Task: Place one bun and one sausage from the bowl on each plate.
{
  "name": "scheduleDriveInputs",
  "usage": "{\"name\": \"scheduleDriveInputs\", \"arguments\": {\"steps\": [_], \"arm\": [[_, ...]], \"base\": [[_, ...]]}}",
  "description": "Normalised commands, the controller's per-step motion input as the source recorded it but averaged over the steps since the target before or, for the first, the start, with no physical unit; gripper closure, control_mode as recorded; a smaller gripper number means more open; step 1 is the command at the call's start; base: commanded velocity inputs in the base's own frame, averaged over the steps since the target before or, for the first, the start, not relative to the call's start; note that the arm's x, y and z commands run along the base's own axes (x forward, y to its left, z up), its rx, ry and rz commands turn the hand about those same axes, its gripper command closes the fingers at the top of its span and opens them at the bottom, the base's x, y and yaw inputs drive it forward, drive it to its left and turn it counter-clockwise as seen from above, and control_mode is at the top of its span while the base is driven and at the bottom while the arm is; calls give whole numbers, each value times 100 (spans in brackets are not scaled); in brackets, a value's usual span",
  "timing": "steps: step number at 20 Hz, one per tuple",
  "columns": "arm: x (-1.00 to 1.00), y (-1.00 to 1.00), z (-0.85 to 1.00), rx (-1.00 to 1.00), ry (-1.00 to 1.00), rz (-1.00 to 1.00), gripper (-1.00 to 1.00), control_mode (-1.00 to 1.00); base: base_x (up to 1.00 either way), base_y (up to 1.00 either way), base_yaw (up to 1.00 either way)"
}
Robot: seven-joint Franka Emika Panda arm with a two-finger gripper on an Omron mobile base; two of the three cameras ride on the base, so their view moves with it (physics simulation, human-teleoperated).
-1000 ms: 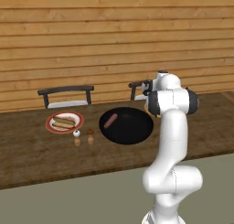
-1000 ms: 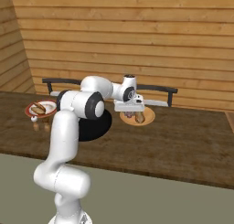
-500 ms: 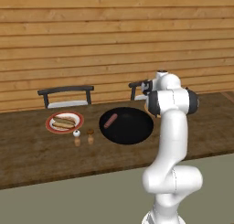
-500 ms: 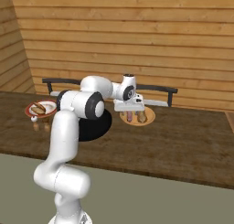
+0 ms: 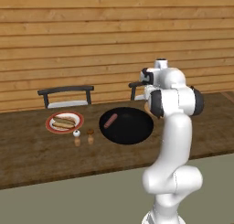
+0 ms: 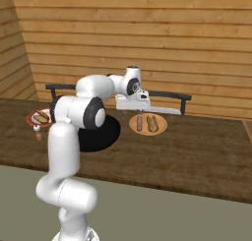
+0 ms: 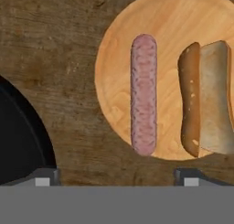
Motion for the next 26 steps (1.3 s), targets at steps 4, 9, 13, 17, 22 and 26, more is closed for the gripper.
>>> {"name": "scheduleDriveInputs", "arguments": {"steps": [4, 9, 13, 17, 22, 26], "arm": [[-82, 52, 46, 0, -1, 0, -100, -100], [-93, 45, 39, 1, -7, -3, -100, -100], [-72, 59, 48, 0, -9, -2, -100, -100], [9, 100, 14, 0, -10, -13, -100, -100], [33, 100, -1, 0, -9, -16, -100, -100], [73, 94, -21, 3, -4, -17, -100, -100]], "base": [[0, 0, 0], [0, 0, 0], [0, 0, 0], [0, 0, 0], [0, 0, 0], [0, 0, 0]]}}
